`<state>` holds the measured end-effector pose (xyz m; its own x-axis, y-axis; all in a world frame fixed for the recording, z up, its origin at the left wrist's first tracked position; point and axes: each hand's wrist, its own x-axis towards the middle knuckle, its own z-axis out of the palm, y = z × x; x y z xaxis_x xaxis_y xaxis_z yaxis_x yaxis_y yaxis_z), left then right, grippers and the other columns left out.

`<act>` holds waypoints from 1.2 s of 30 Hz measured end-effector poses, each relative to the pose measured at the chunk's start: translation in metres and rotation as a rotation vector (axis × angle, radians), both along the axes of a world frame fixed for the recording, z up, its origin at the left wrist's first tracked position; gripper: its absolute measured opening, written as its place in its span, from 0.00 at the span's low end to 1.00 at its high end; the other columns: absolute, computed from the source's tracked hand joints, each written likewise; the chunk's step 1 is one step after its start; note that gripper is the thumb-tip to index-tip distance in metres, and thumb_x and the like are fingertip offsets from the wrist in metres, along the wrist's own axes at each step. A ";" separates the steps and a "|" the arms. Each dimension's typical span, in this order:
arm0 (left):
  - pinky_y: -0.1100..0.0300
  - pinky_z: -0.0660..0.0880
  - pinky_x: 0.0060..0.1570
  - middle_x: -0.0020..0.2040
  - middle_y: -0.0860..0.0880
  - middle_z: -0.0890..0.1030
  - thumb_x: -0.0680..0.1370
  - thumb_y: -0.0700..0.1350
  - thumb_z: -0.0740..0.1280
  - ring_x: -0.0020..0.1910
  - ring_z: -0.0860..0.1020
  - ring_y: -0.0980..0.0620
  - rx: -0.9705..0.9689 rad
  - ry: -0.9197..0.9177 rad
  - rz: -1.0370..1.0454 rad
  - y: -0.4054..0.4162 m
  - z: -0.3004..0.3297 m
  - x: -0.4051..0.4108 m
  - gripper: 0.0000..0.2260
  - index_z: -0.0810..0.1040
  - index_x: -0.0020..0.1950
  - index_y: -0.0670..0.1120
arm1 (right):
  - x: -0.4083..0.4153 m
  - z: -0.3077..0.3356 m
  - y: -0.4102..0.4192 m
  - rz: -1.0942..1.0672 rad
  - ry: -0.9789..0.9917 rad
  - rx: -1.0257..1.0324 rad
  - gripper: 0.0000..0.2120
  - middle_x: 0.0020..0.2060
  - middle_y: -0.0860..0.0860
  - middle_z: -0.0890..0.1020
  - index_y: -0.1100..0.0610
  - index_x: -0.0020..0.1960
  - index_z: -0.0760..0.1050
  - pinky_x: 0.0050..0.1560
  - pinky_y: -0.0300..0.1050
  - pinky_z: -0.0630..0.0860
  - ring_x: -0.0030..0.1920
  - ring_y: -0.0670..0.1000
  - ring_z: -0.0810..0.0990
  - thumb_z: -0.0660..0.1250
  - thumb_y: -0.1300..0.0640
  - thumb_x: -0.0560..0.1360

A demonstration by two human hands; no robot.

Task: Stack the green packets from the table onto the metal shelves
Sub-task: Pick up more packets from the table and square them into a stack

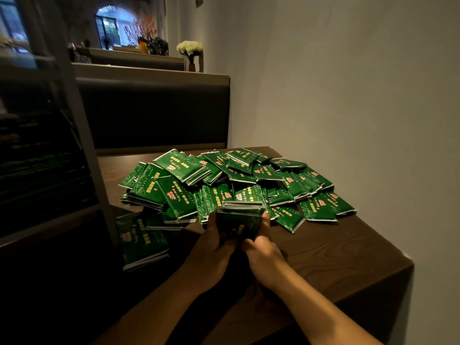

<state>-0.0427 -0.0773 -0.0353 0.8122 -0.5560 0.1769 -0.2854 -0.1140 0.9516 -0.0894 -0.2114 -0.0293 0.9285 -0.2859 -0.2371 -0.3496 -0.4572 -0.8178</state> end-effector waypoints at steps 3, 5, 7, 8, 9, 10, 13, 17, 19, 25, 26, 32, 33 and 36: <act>0.80 0.66 0.48 0.53 0.68 0.76 0.81 0.44 0.61 0.54 0.71 0.76 0.007 -0.018 0.098 0.000 0.003 0.001 0.14 0.66 0.61 0.62 | 0.003 -0.006 0.000 0.022 -0.054 0.033 0.08 0.47 0.52 0.79 0.53 0.56 0.66 0.45 0.51 0.76 0.42 0.49 0.77 0.60 0.50 0.80; 0.82 0.66 0.46 0.53 0.66 0.75 0.80 0.44 0.62 0.52 0.70 0.79 -0.013 -0.033 0.147 -0.001 0.003 0.001 0.15 0.65 0.63 0.59 | 0.006 -0.008 -0.001 -0.010 -0.216 0.165 0.17 0.50 0.44 0.79 0.37 0.60 0.65 0.52 0.50 0.78 0.49 0.45 0.79 0.64 0.55 0.77; 0.81 0.67 0.46 0.54 0.63 0.76 0.80 0.42 0.63 0.51 0.72 0.78 -0.054 0.003 0.161 -0.002 0.002 0.003 0.15 0.65 0.62 0.57 | 0.008 -0.010 -0.001 0.016 -0.259 0.223 0.31 0.57 0.39 0.76 0.28 0.63 0.53 0.55 0.40 0.75 0.54 0.40 0.77 0.65 0.58 0.78; 0.80 0.68 0.46 0.56 0.61 0.77 0.80 0.41 0.63 0.52 0.73 0.76 -0.074 0.038 0.155 -0.004 0.001 0.003 0.16 0.65 0.63 0.57 | 0.007 -0.010 0.001 0.056 -0.207 0.181 0.34 0.61 0.40 0.74 0.28 0.68 0.45 0.57 0.41 0.75 0.56 0.41 0.76 0.64 0.54 0.78; 0.79 0.69 0.46 0.58 0.59 0.77 0.80 0.41 0.63 0.53 0.74 0.73 -0.089 0.067 0.145 -0.006 0.000 0.005 0.18 0.64 0.64 0.56 | 0.007 -0.010 0.003 0.092 -0.144 0.136 0.40 0.65 0.44 0.71 0.32 0.72 0.35 0.61 0.45 0.74 0.61 0.46 0.75 0.62 0.49 0.77; 0.79 0.69 0.47 0.59 0.57 0.77 0.79 0.40 0.64 0.53 0.75 0.71 -0.096 0.089 0.147 -0.008 -0.002 0.006 0.20 0.63 0.67 0.55 | 0.008 -0.012 0.003 0.100 -0.092 0.090 0.42 0.69 0.47 0.68 0.34 0.72 0.28 0.65 0.50 0.72 0.65 0.50 0.72 0.60 0.46 0.76; 0.77 0.71 0.46 0.57 0.56 0.79 0.79 0.39 0.65 0.53 0.77 0.68 -0.117 0.127 0.190 -0.010 0.000 0.003 0.20 0.65 0.68 0.52 | 0.007 -0.013 0.002 0.079 -0.072 0.030 0.42 0.73 0.53 0.64 0.41 0.74 0.26 0.68 0.52 0.69 0.69 0.55 0.68 0.57 0.47 0.77; 0.70 0.71 0.47 0.54 0.59 0.78 0.79 0.40 0.63 0.53 0.76 0.65 -0.102 0.128 0.269 -0.008 0.009 -0.008 0.16 0.68 0.59 0.60 | 0.004 -0.009 0.002 0.066 -0.173 0.061 0.39 0.66 0.46 0.68 0.40 0.77 0.34 0.63 0.47 0.71 0.65 0.53 0.71 0.60 0.53 0.79; 0.68 0.70 0.47 0.54 0.59 0.78 0.79 0.41 0.63 0.55 0.76 0.62 -0.093 0.126 0.291 -0.008 0.013 -0.012 0.15 0.68 0.60 0.59 | 0.001 -0.005 0.002 0.069 -0.297 0.112 0.35 0.64 0.45 0.73 0.36 0.74 0.47 0.57 0.48 0.75 0.59 0.48 0.76 0.64 0.54 0.77; 0.64 0.74 0.47 0.53 0.56 0.79 0.76 0.41 0.69 0.50 0.76 0.61 -0.196 0.177 0.459 0.001 0.033 -0.026 0.15 0.72 0.57 0.56 | -0.004 0.008 0.001 -0.040 -0.538 0.299 0.26 0.55 0.49 0.75 0.36 0.62 0.62 0.52 0.55 0.79 0.50 0.52 0.81 0.71 0.56 0.75; 0.58 0.77 0.49 0.54 0.54 0.79 0.75 0.41 0.69 0.51 0.78 0.58 -0.232 0.229 0.489 0.002 0.036 -0.031 0.15 0.71 0.56 0.57 | -0.004 0.010 0.004 -0.059 -0.544 0.324 0.24 0.56 0.51 0.75 0.36 0.61 0.63 0.51 0.54 0.79 0.51 0.53 0.81 0.71 0.54 0.75; 0.54 0.77 0.55 0.47 0.50 0.82 0.77 0.43 0.67 0.46 0.81 0.54 -0.444 0.558 0.539 0.019 0.070 -0.061 0.08 0.74 0.56 0.49 | -0.014 0.030 0.039 -0.083 -0.674 0.493 0.09 0.60 0.47 0.72 0.38 0.51 0.73 0.49 0.53 0.82 0.55 0.51 0.79 0.68 0.52 0.77; 0.53 0.77 0.57 0.47 0.49 0.82 0.78 0.43 0.66 0.45 0.81 0.53 -0.471 0.546 0.555 0.025 0.077 -0.066 0.07 0.75 0.55 0.48 | -0.017 0.036 0.047 -0.071 -0.710 0.466 0.09 0.60 0.47 0.73 0.37 0.50 0.74 0.47 0.49 0.82 0.54 0.49 0.79 0.68 0.52 0.77; 0.51 0.79 0.54 0.49 0.46 0.84 0.77 0.41 0.66 0.49 0.83 0.50 -0.559 0.436 0.628 0.051 0.095 -0.080 0.09 0.76 0.57 0.46 | -0.022 0.054 0.073 -0.008 -0.845 0.418 0.14 0.61 0.47 0.74 0.34 0.52 0.75 0.52 0.51 0.82 0.57 0.51 0.80 0.70 0.53 0.75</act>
<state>-0.1232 -0.0259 0.0601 0.9913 0.0792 -0.1047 0.0672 0.3787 0.9231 -0.1112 -0.1388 0.0243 0.8378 -0.3373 0.4294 0.4325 -0.0700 -0.8989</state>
